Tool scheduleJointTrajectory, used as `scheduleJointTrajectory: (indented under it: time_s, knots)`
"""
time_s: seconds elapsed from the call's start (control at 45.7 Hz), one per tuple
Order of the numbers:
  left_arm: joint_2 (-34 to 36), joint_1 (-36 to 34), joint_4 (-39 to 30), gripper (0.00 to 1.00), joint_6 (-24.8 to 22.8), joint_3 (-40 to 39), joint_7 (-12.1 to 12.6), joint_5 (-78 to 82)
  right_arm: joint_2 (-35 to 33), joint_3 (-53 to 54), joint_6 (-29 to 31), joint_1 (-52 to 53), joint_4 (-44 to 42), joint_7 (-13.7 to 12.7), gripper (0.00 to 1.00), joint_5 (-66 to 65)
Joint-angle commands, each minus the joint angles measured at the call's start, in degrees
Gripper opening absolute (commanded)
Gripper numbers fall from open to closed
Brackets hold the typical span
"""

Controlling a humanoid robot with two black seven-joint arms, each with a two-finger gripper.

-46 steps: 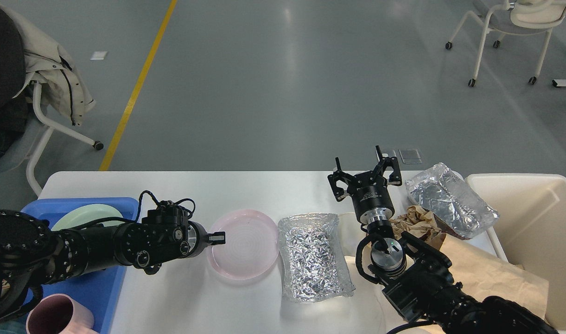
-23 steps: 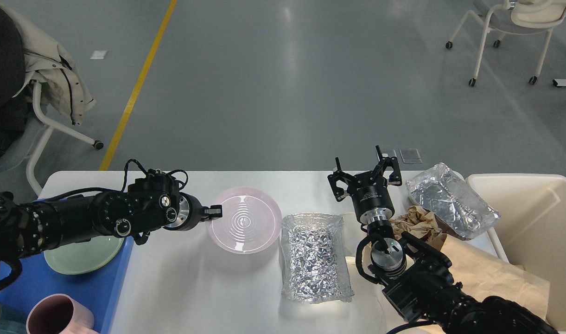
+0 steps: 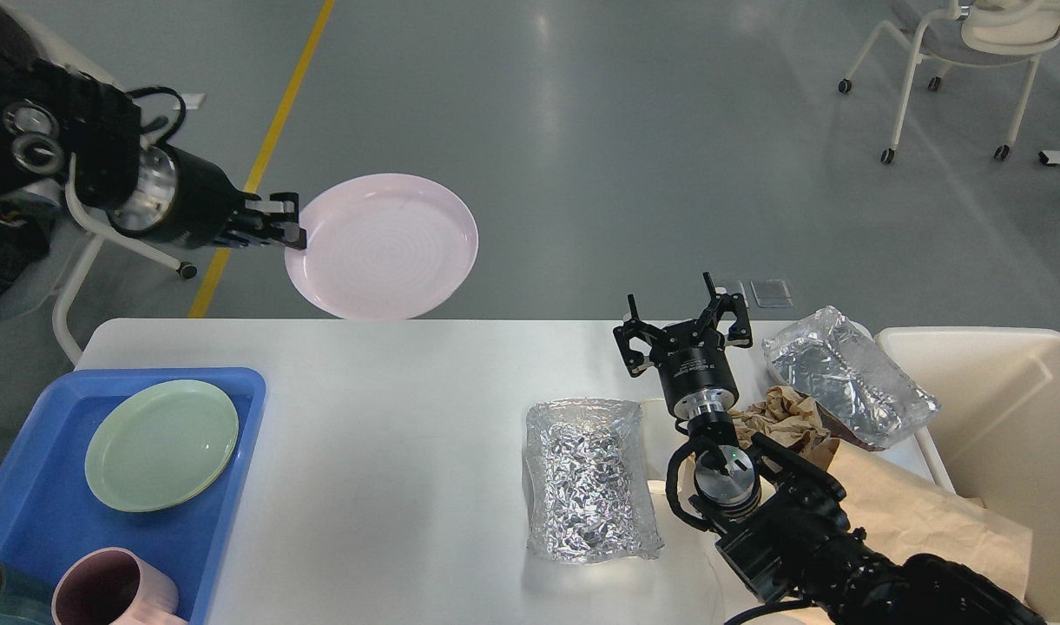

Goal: Tidy desktop
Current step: 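Lift the pink plate and lower it onto the green plate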

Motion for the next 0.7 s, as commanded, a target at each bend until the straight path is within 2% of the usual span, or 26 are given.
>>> scheduleJointTrajectory:
  time_s: [0.0,0.109,0.219,0.307,0.438,0.591,0.679]
  knots:
    - [6.74,-0.39,0.15,0.00,-7.01,-5.51,0.21,0.34,0.00,0.00,0.00,0.00,0.00,0.00,1.00,0.00]
    - [11.66,1.45,0.33,0.00,-7.46,-4.81,-0.40,1.30,0.00,0.00,-0.09,0.00,-0.09,0.00,1.00,0.00]
    - [16.24,8.74,1.03,0.00,-7.20,-5.69,-2.33,4.73,0.00,0.00,-0.09,0.00,-0.09,0.00,1.00,0.00]
    - [17.65,12.87,4.10,0.00,-5.88,-6.39,-5.58,7.10,0.00,0.00,-0.09,0.09,-0.09,0.00,1.00,0.00]
    - [16.95,17.45,14.81,0.00,-4.03,-6.04,-9.37,8.51,0.00,0.00,0.00,0.00,-0.09,0.00,1.00,0.00]
    - [14.23,23.25,24.75,0.00,-3.42,-5.87,-16.74,14.04,0.00,0.00,-0.09,0.00,-0.01,0.00,1.00,0.00]
    - [11.86,25.27,28.18,0.00,-1.31,-5.78,-19.47,17.21,0.00,0.00,-0.09,0.00,-0.09,0.00,1.00,0.00]
